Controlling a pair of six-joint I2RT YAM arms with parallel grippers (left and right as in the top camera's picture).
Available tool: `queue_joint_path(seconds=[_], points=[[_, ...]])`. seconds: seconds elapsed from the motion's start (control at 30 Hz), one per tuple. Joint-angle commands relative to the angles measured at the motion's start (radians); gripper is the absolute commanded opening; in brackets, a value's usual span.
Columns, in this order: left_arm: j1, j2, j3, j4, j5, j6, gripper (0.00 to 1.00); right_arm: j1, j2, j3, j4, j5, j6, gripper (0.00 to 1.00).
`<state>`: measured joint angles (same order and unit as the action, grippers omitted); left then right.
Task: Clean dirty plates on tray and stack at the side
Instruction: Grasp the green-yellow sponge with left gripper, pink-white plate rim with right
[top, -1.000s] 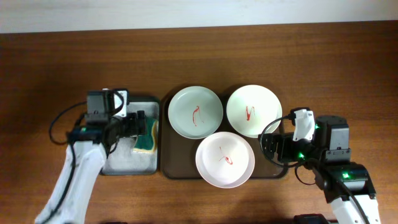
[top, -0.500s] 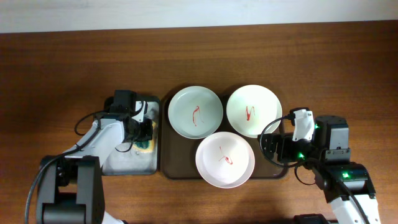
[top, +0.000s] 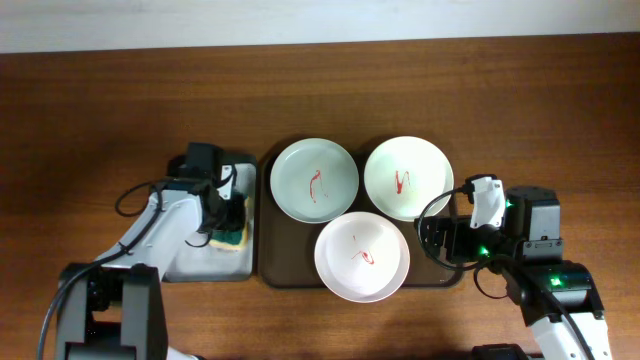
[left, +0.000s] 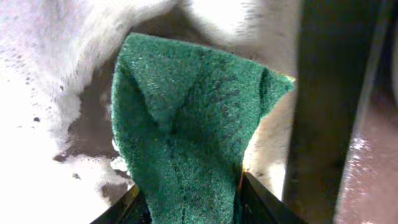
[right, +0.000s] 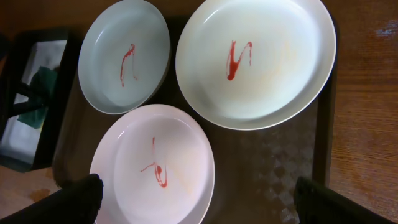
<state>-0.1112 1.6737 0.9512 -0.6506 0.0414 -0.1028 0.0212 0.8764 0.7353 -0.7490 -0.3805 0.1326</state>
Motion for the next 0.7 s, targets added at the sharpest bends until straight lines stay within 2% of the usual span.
queue_joint_path(seconds=[0.0, 0.1, 0.17, 0.2, 0.23, 0.27, 0.4, 0.43, 0.5, 0.53, 0.6, 0.67], points=[[-0.031, -0.017, -0.019, 0.002, 0.021, -0.003, 0.45, 0.005, 0.001, 0.021, -0.004, -0.009, 0.007, 0.99], [-0.031, -0.017, -0.069, 0.045, 0.022, -0.005, 0.46, 0.005, 0.001, 0.021, -0.017, -0.009, 0.007, 0.99], [-0.031, -0.017, -0.1, 0.083, 0.022, -0.01, 0.41, 0.005, 0.001, 0.021, -0.034, -0.01, 0.007, 0.99], [-0.031, -0.017, -0.108, 0.094, 0.021, -0.01, 0.31, 0.005, 0.001, 0.021, -0.038, -0.009, 0.007, 0.99], [-0.031, -0.017, -0.11, 0.097, 0.021, -0.01, 0.12, 0.005, 0.003, 0.021, -0.043, -0.013, 0.007, 0.99], [-0.03, -0.017, -0.11, 0.105, 0.014, -0.012, 0.0, 0.005, 0.016, 0.021, -0.048, -0.017, 0.007, 0.99], [-0.03, -0.05, -0.091, 0.085, -0.038, -0.043, 0.0, 0.006, 0.129, 0.021, -0.048, -0.061, 0.007, 1.0], [-0.03, -0.084, -0.08, 0.075, -0.038, -0.043, 0.0, 0.006, 0.174, 0.021, -0.048, -0.064, 0.007, 0.91], [-0.03, -0.167, -0.071, 0.061, -0.038, -0.044, 0.0, 0.006, 0.298, 0.021, -0.04, -0.126, 0.007, 0.68], [-0.03, -0.203, -0.071, 0.051, -0.038, -0.062, 0.0, 0.006, 0.334, 0.021, -0.036, -0.141, 0.006, 0.65], [-0.03, -0.271, -0.071, 0.032, -0.038, -0.062, 0.0, 0.006, 0.449, 0.021, -0.032, -0.151, 0.006, 0.49], [-0.03, -0.313, -0.071, 0.02, -0.038, -0.062, 0.0, 0.006, 0.538, 0.021, -0.027, -0.151, 0.006, 0.45]])
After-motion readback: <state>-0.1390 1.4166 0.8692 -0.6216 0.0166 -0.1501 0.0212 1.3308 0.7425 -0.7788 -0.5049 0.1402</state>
